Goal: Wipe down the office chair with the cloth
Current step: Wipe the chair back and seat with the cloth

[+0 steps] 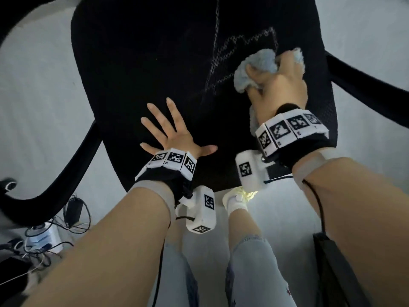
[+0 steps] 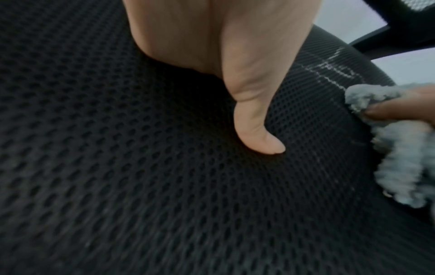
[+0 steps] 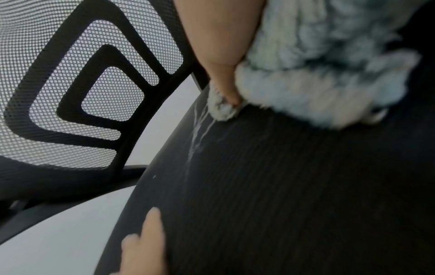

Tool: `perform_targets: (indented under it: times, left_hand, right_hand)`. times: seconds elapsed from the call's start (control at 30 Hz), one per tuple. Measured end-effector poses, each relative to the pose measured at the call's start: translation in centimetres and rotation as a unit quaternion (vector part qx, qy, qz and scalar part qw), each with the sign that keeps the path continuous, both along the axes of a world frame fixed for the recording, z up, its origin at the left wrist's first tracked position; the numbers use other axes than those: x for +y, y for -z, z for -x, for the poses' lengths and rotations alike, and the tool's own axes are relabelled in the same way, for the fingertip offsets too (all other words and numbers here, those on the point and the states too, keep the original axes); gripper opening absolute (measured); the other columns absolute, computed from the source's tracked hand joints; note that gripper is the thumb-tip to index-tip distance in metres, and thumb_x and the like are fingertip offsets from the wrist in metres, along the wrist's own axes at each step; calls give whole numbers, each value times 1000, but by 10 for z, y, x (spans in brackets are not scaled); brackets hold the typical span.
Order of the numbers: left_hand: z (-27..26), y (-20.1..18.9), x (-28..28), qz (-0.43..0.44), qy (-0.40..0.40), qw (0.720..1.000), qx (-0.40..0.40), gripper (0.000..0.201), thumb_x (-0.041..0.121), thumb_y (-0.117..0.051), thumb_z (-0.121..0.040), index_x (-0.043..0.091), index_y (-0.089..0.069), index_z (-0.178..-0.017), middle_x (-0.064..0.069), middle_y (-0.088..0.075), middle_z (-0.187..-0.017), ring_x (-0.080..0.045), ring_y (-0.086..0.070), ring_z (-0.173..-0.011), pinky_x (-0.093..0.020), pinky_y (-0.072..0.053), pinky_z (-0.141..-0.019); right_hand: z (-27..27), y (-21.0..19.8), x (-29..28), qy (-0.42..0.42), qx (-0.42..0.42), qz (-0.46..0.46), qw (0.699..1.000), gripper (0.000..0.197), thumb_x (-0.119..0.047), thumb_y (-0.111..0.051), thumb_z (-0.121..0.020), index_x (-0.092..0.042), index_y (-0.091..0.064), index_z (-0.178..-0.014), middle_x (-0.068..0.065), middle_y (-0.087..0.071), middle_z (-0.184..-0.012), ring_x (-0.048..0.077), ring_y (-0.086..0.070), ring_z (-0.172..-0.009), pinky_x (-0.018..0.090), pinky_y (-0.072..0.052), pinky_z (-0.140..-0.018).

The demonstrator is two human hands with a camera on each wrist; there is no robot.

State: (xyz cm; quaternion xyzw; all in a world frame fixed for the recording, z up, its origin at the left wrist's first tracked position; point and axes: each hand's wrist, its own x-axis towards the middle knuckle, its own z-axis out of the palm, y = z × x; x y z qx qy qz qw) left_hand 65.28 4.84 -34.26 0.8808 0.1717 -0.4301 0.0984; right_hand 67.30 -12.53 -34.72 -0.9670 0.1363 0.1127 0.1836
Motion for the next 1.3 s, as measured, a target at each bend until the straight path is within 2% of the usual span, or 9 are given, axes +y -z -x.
perform_targets:
  times: [0.07, 0.27, 0.47, 0.67, 0.87, 0.93, 1.07, 1.23, 1.3]
  left_hand:
    - [1, 4, 0, 2, -4, 1000, -4, 143, 59, -76, -54, 28, 38, -135, -12, 45, -143, -37, 37, -133, -70, 6, -103]
    - [5, 8, 1, -6, 13, 999, -42, 140, 65, -73, -53, 26, 32, -139, -15, 37, -148, -39, 32, -136, -72, 3, -102]
    - [3, 13, -1, -18, 8, 999, -39, 137, 74, -64, -53, 29, 36, -136, -11, 40, -146, -37, 33, -136, -72, 3, -103]
    - [1, 9, 1, -16, 22, 1000, -15, 142, 67, -72, -52, 26, 36, -136, -13, 40, -146, -38, 34, -135, -71, 1, -103]
    - [2, 15, -2, -30, 5, 999, -40, 139, 79, -58, -49, 29, 44, -128, -11, 41, -145, -37, 32, -136, -74, 0, -101]
    - [3, 15, -3, -55, 1, 997, -56, 138, 81, -56, -48, 30, 48, -124, -10, 41, -144, -36, 30, -137, -74, 0, -102]
    - [-3, 5, -2, -18, 16, 1000, 9, 142, 65, -72, -55, 24, 41, -132, -14, 44, -143, -38, 36, -134, -71, 2, -103]
    - [1, 14, -5, -34, -12, 999, -21, 133, 82, -48, -51, 26, 49, -123, -11, 43, -143, -37, 34, -135, -74, 2, -103]
    - [0, 15, -5, -46, -13, 998, -40, 129, 85, -38, -45, 27, 50, -119, -10, 41, -144, -37, 32, -136, -75, -1, -103]
  right_hand:
    - [1, -3, 28, 7, 22, 33, 999, 41, -26, -52, -86, -25, -52, -126, 13, -36, -137, 35, -35, -122, 46, -41, -87]
    - [5, -6, 54, -312, 4, -34, 949, 41, -19, -61, -78, -23, -58, -119, 16, -52, -122, 40, -49, -108, 48, -43, -82]
    - [-36, -2, 33, -22, 32, 6, 999, 44, -24, -51, -87, -28, -47, -131, 14, -31, -142, 37, -34, -125, 47, -39, -94]
    - [-11, -7, 41, -299, 34, -16, 953, 40, -26, -53, -84, -29, -54, -124, 14, -47, -127, 39, -45, -112, 50, -39, -88]
    - [-60, -6, 19, 13, 42, -8, 999, 45, -23, -52, -86, -16, -46, -130, 14, -39, -138, 33, -38, -125, 47, -37, -99]
    - [-45, -10, 45, -90, 53, -12, 994, 44, -21, -51, -86, -10, -44, -128, 14, -38, -135, 35, -40, -121, 47, -39, -94]
    - [-12, -12, 30, -327, 44, -36, 943, 42, -23, -59, -81, -29, -55, -123, 15, -48, -125, 39, -45, -111, 49, -39, -87]
    - [-46, -3, 23, -55, 24, 5, 998, 40, -26, -54, -86, -27, -52, -126, 14, -38, -135, 37, -38, -120, 48, -39, -91]
    - [-42, -4, 47, -70, 41, 4, 997, 44, -24, -53, -85, -17, -48, -128, 13, -37, -135, 35, -38, -121, 47, -39, -91]
